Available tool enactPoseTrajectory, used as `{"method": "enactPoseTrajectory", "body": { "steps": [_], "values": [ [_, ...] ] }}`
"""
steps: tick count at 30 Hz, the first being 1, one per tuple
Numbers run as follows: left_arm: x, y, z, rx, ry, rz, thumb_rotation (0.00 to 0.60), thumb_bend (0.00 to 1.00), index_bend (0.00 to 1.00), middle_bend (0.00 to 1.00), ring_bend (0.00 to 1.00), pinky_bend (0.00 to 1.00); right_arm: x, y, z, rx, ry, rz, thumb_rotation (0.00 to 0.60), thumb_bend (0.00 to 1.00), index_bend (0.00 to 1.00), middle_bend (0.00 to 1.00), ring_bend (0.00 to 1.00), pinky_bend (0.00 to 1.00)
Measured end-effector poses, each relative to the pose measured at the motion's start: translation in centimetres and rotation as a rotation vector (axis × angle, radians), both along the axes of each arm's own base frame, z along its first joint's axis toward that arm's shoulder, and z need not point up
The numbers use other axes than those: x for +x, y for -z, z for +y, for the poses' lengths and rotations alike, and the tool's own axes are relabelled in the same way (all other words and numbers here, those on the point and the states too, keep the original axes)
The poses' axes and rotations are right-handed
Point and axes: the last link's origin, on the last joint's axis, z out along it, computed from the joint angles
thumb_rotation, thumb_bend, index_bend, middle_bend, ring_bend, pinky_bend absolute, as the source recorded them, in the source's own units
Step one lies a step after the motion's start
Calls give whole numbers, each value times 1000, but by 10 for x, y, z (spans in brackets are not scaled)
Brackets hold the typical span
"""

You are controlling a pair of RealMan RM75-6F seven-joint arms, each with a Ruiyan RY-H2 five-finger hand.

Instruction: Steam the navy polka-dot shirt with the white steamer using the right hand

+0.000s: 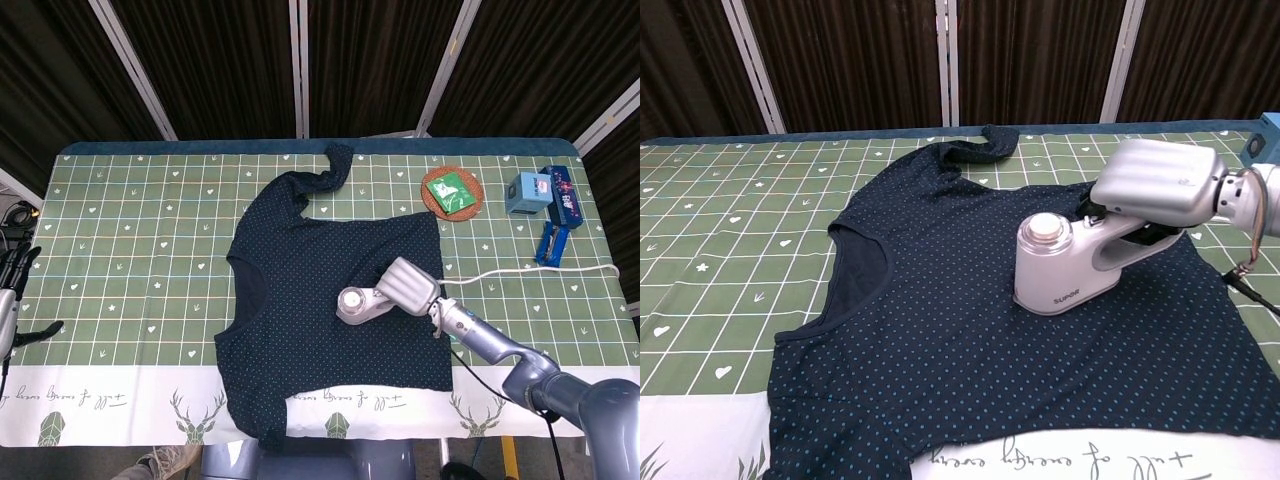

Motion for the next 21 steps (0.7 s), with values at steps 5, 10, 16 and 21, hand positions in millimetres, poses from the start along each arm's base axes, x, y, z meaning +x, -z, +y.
{"method": "enactPoseTrajectory", "body": {
  "steps": [5, 10, 16, 21],
  "values": [
    [-1, 1, 1, -6, -2, 3, 600, 0, 0, 0, 0, 0, 23, 11, 4, 30, -49, -11, 600, 867, 655, 591, 638, 883],
    [-2, 1, 1, -6, -6, 1, 600, 0, 0, 0, 0, 0, 45, 27, 14, 83, -88, -16, 600, 867, 655, 591, 638, 883],
    [-2, 0, 2, -5, -6, 1, 600, 0, 0, 0, 0, 0, 59, 38, 22, 114, -112, -23, 600, 867, 655, 591, 638, 883],
    [-3, 0, 2, -6, -7, 2, 600, 0, 0, 0, 0, 0, 52, 35, 20, 104, -99, -11, 600, 866, 655, 591, 638, 883]
  ]
}}
